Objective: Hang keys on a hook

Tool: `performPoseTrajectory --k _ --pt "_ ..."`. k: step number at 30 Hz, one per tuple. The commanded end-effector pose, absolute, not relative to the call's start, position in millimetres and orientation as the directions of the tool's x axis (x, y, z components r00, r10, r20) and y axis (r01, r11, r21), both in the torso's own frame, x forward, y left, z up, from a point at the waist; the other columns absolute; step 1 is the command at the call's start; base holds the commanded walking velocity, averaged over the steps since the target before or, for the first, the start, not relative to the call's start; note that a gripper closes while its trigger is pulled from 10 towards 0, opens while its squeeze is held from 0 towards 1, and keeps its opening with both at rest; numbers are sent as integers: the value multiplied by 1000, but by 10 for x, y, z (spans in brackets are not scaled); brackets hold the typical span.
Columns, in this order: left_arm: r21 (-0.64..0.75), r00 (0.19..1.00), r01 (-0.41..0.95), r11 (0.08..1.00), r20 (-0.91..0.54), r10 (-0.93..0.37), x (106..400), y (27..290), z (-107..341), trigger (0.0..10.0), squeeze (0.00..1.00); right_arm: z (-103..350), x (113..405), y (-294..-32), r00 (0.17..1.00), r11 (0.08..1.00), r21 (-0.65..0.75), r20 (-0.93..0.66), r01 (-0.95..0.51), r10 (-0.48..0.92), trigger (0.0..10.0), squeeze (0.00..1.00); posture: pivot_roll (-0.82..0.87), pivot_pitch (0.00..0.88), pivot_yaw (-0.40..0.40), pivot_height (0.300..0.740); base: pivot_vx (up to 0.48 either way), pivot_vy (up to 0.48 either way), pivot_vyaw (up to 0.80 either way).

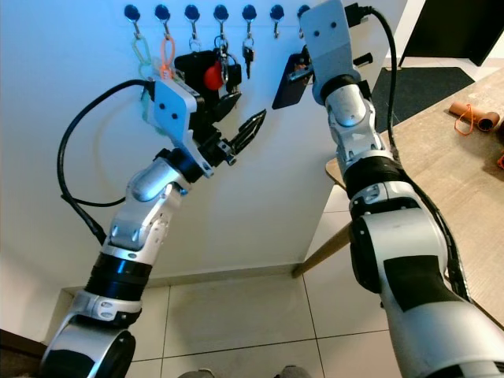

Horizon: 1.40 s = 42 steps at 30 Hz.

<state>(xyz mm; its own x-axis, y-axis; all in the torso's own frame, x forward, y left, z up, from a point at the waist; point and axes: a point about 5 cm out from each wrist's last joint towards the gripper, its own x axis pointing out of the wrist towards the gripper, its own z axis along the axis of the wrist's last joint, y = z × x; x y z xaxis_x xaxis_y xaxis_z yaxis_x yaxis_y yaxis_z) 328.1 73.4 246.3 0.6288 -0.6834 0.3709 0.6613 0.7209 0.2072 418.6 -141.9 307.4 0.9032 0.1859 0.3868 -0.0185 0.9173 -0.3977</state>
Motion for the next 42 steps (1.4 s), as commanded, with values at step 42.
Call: performPoseTrajectory --k 42 --pt "221 621 665 714 368 -692 3256 723 2479 10000 0 3182 4223 -1343 913 909 -415 359 -31 195 10000 0 51 82 -55 740 0 0 0"
